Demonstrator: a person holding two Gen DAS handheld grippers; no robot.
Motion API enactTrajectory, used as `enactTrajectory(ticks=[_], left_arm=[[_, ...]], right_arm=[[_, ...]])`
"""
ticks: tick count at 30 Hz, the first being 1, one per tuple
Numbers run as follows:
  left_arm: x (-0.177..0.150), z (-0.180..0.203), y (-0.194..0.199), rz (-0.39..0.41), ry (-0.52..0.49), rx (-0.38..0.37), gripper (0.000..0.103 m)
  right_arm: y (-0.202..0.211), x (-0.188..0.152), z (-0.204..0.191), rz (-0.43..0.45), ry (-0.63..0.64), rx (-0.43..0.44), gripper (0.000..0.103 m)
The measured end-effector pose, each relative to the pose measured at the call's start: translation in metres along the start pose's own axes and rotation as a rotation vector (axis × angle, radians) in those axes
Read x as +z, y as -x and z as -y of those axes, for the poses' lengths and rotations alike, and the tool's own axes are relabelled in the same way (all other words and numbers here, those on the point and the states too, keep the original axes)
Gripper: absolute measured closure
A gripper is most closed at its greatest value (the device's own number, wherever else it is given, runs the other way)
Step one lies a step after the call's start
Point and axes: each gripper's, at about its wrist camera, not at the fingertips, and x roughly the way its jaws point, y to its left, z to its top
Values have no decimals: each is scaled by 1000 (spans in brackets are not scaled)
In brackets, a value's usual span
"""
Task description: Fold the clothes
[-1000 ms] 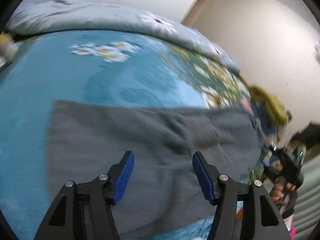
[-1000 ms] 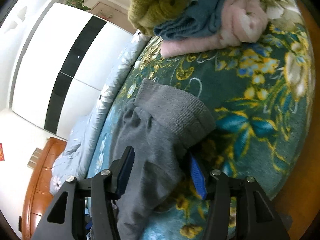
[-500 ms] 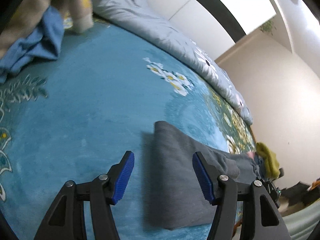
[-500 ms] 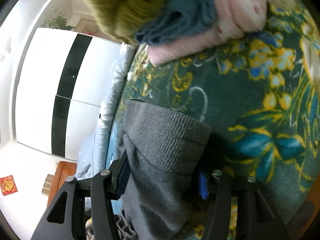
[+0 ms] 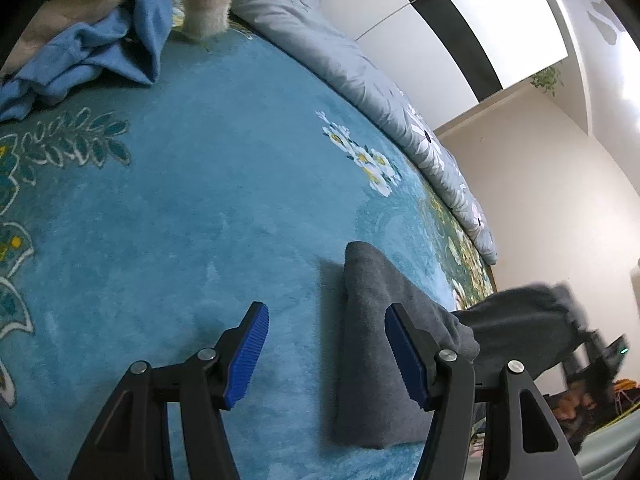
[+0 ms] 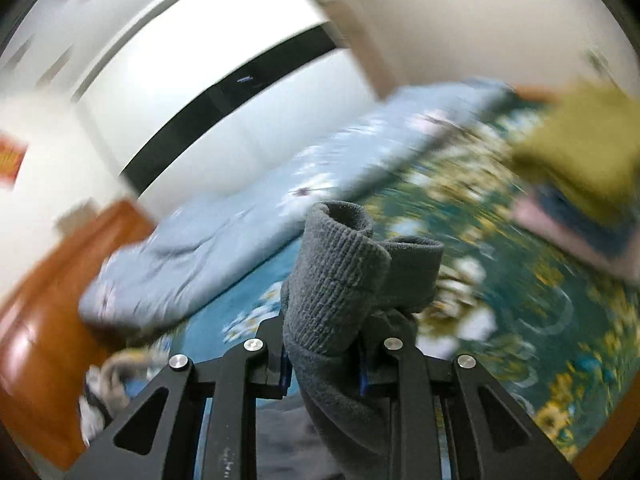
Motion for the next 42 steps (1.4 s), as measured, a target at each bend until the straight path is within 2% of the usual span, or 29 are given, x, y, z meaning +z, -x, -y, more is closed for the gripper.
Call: enactTrajectory(ticks=[4,7,10,12,14,19,20,21,23,25,27,29,32,36,40,42], left_arm=[[-1,-10,7,7,28,-5,38],[-2,-18,16,21,41,-2,38],[-2,-27,23,31,60,3,38],[-2,-33,25,30,69,6,38],[-2,-37,25,25,77,9,38],[-4,-40,20,4,85,7,38],[-5,-38,19,-1,79,5,38],[-6,-35,18,-6,72,4,38],[-7,-28,15,-15,53,2,38],[-9,-20,14,-23,35,-2,38],[-11,-9,14,-27,5,-17,38],[-13,3,16,-30,-32,-39,38],[-16,31,17,-33,-124,-107,38],[-27,72,10,-62,-254,-193,35],[-42,96,-14,-131,-333,-189,34],[-49,100,-24,-159,-340,-176,34]], right_arm=[[-28,-22,-82,-49,181,53,78],[-53,-64,-132,-125,330,93,78],[-84,-122,-165,-264,481,117,78],[-97,-154,-171,-350,529,121,77],[-102,-175,-171,-399,543,114,75],[-99,-203,-177,-431,626,91,72],[-96,-207,-179,-429,649,92,65],[-93,-211,-180,-431,663,104,52],[-92,-214,-179,-459,645,182,42],[-85,-220,-181,-481,663,220,41],[-76,-219,-180,-467,663,240,41],[-66,-205,-170,-448,601,267,41],[-54,-179,-143,-391,497,245,41],[-43,-151,-94,-349,355,147,41],[-36,-143,-61,-342,257,103,41],[-39,-144,-52,-357,239,81,41]])
